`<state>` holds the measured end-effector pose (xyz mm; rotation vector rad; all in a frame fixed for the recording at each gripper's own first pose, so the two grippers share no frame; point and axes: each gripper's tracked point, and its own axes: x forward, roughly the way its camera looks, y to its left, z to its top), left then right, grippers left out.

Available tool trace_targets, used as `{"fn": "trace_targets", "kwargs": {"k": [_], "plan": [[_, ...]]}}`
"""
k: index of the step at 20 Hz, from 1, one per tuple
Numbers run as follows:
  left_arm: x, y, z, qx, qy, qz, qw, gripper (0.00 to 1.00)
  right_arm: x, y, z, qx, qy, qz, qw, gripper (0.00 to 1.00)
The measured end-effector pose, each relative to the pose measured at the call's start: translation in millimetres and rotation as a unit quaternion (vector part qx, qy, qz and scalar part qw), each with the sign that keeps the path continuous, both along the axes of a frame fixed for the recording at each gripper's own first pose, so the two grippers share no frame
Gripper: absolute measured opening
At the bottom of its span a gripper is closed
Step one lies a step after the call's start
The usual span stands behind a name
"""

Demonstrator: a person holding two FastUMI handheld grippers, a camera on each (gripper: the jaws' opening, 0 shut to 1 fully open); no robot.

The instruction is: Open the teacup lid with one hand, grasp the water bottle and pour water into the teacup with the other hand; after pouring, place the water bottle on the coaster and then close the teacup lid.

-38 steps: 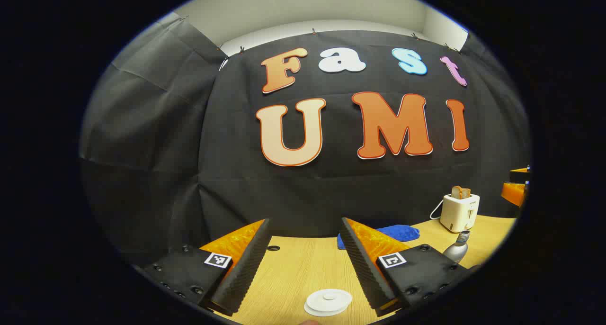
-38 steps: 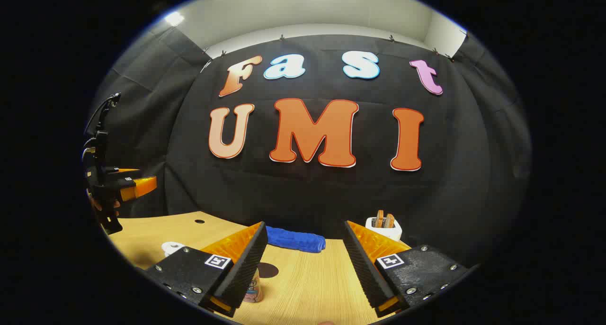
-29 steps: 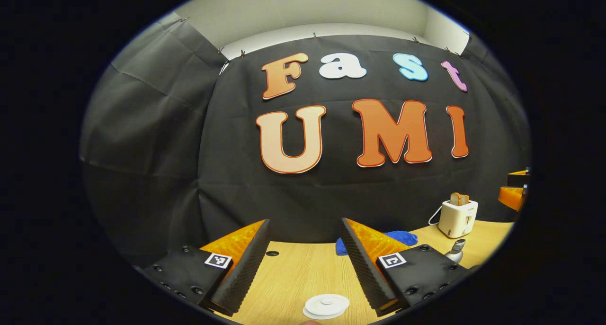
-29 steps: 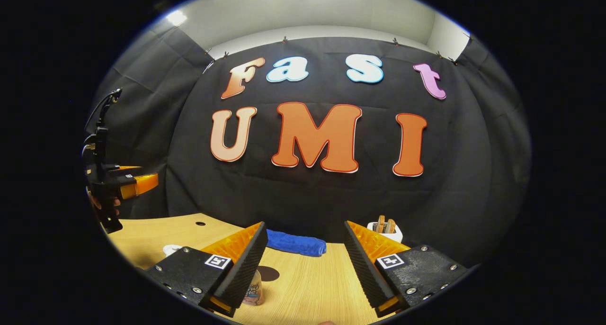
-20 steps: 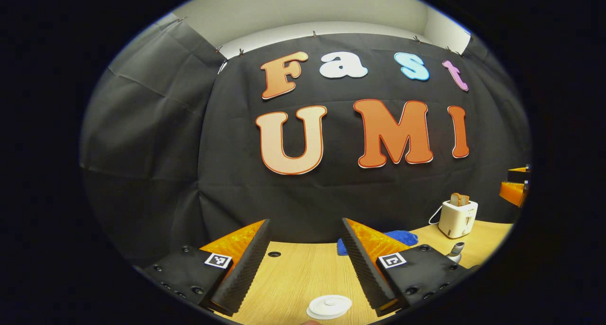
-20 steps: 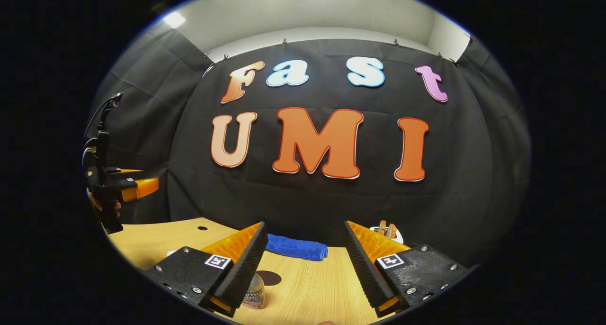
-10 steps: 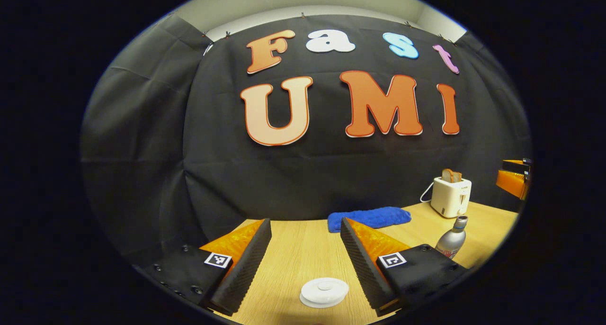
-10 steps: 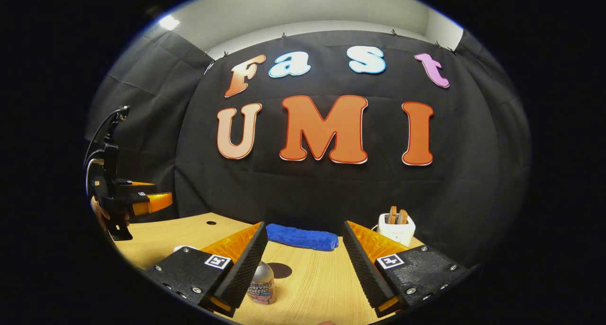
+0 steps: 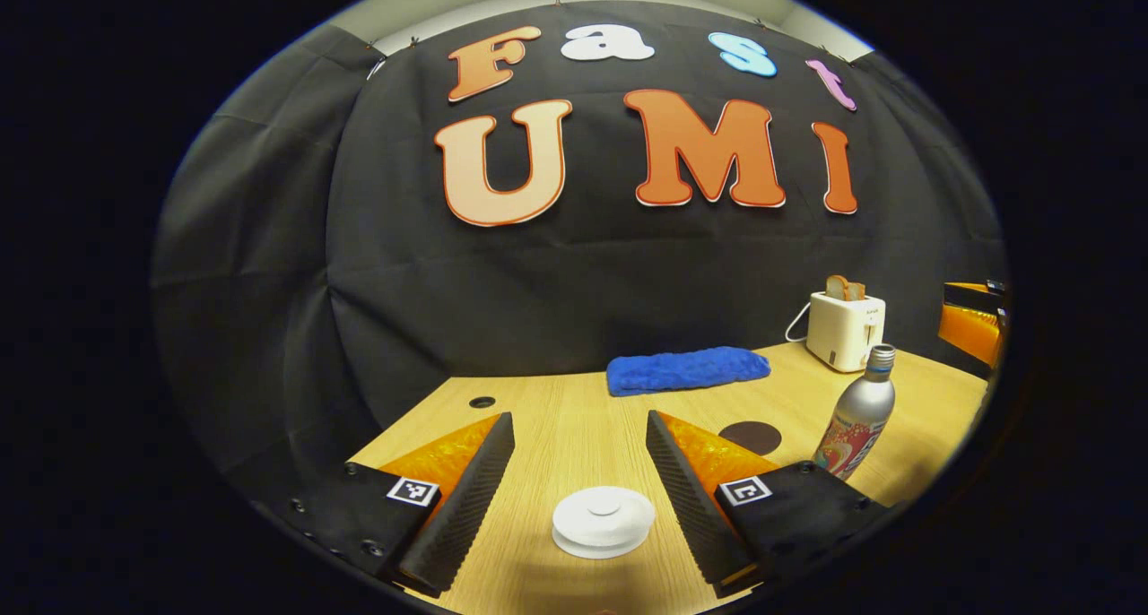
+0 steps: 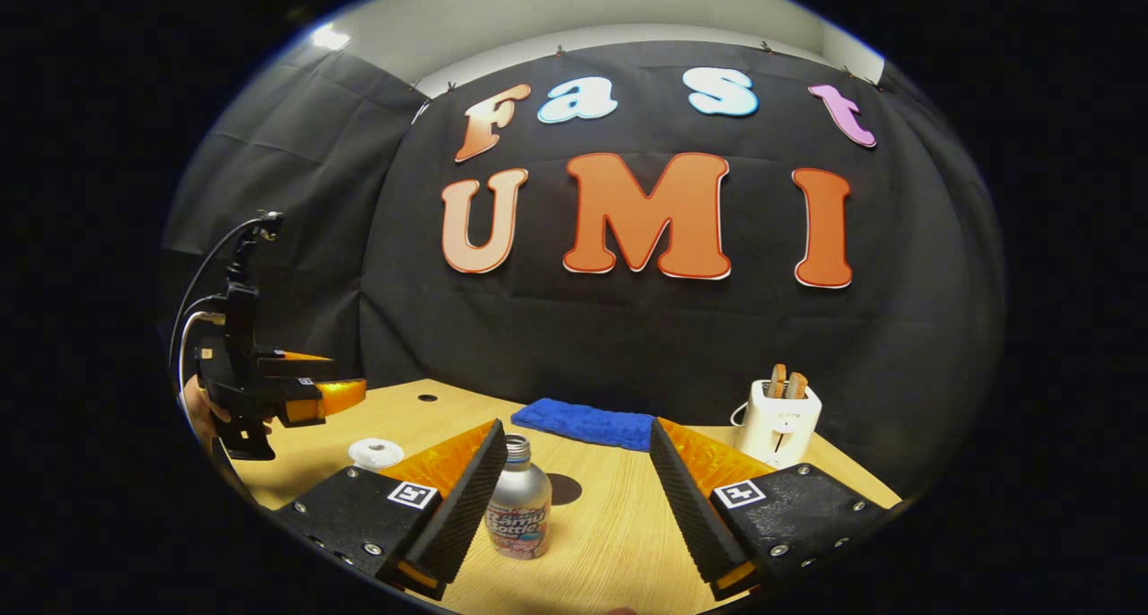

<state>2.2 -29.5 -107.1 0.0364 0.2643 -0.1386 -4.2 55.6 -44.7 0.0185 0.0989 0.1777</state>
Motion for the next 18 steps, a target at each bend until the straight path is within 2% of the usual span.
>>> {"fn": "trace_targets", "kwargs": {"k": [9, 10, 12, 13, 17, 18], "plan": [[-3.4, -6.6, -52.8, 0.015, 0.043, -0.014, 0.999, 0.98, -8.4, 27.9, -51.1, 0.008, 0.058, 0.032, 0.998, 0.96], [-2.5, -8.7, -57.1, 0.015, 0.049, -0.017, 0.999, 0.94, -8.2, 30.3, -56.0, 0.009, 0.064, 0.034, 0.997, 0.97], [-2.6, -12.1, -66.0, 0.010, 0.059, -0.023, 0.998, 0.99, -5.7, 34.4, -65.7, 0.005, 0.074, 0.036, 0.997, 0.97], [-2.4, -14.2, -73.1, 0.006, 0.065, -0.025, 0.998, 0.94, -3.8, 35.2, -72.0, 0.001, 0.078, 0.037, 0.996, 0.96], [-0.3, -19.5, -91.2, 0.004, 0.085, -0.033, 0.996, 0.94, 1.4, 43.4, -89.6, -0.005, 0.094, 0.045, 0.995, 0.97], [2.9, -19.5, -97.0, 0.006, 0.090, -0.032, 0.995, 0.89, 2.6, 45.4, -93.6, -0.006, 0.098, 0.046, 0.994, 0.96]]}}
